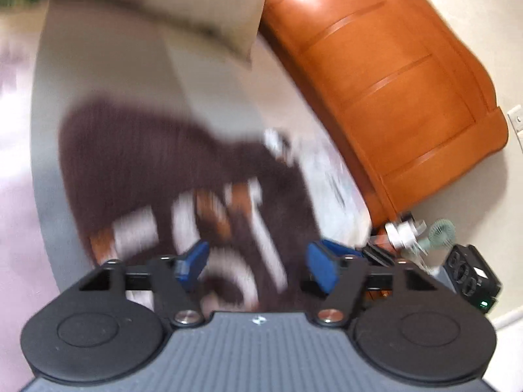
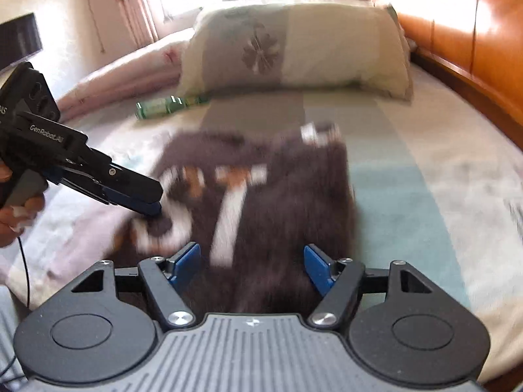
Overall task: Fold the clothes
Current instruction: 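Move the left tool toward the sweater's printed side while the right tool hovers open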
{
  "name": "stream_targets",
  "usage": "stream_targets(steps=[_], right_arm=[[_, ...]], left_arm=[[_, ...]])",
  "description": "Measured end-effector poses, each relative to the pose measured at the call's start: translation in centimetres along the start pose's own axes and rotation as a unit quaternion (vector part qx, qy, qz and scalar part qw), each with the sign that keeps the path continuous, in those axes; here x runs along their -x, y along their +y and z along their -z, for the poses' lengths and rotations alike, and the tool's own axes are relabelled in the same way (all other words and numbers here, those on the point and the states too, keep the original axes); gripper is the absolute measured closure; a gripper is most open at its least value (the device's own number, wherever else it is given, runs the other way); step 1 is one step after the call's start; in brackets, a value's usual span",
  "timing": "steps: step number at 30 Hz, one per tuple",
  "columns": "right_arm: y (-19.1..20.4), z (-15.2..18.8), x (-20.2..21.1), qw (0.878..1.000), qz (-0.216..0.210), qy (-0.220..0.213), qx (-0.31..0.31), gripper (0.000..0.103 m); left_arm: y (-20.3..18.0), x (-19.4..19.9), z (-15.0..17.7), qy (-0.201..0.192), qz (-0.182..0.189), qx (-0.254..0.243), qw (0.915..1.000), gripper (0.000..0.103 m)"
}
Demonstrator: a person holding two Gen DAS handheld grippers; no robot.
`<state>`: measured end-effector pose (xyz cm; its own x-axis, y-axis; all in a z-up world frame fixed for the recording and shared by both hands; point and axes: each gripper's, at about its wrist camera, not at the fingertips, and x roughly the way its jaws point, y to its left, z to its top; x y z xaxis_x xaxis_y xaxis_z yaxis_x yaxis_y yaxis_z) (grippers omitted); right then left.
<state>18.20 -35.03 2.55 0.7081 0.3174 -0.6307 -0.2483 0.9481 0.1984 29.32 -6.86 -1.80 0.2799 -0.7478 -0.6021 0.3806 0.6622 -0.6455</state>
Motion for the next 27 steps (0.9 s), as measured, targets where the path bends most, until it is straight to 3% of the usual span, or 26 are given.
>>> stream_targets(steps=[3,5,8,12,16,19,22,24,27], right_arm=[[-0.1,-2.2,-2.1,1.0,0.0,-0.003,0.01,0.026],[-0.7,-2.8,-4.4,1.0,0.0,0.02,0.004,0.026],[-1.8,-2.3,-7.4,0.999,0.015,0.047,0.007,0.025],[-3.1,-2.4,-7.8,0.999,-0.003,0.044,-0.012,0.024],[-2.4,-4.2,-7.0,0.999,-0.008,0.042,-0.003,0.024],[-1.7,-5.6,-7.2,0.999,0.019,0.016,0.029,0.012],[-3.0,-5.4,-10.5,0.997,0.026,0.066,0.012,0.011],[-3.3,-5.2,-9.9,0.998,0.019,0.061,0.003,0.012],[-2.8,-5.2,-5.8,0.999,-0.003,0.032,-0.016,0.012]], left_arm=[[0.8,-1.0,-2.4,-0.003,0.005,0.019,0.9998,0.029],[1.7,-2.4,-2.8,0.005,-0.02,0.025,0.9995,0.03],[2.5,-3.5,-3.0,0.006,-0.021,0.016,0.9996,0.029],[2.1,-4.4,-3.2,0.005,-0.051,-0.014,0.9986,0.03],[1.8,-3.3,-4.0,-0.005,-0.04,0.009,0.9991,0.03],[1.8,-2.5,-3.6,-0.01,-0.046,0.012,0.9988,0.028],[1.8,-1.7,-3.2,-0.015,-0.051,0.015,0.9985,0.036],[1.8,-1.2,-3.0,-0.019,-0.055,0.018,0.9982,0.036],[1.9,-0.4,-2.6,-0.024,-0.06,0.021,0.9977,0.033]])
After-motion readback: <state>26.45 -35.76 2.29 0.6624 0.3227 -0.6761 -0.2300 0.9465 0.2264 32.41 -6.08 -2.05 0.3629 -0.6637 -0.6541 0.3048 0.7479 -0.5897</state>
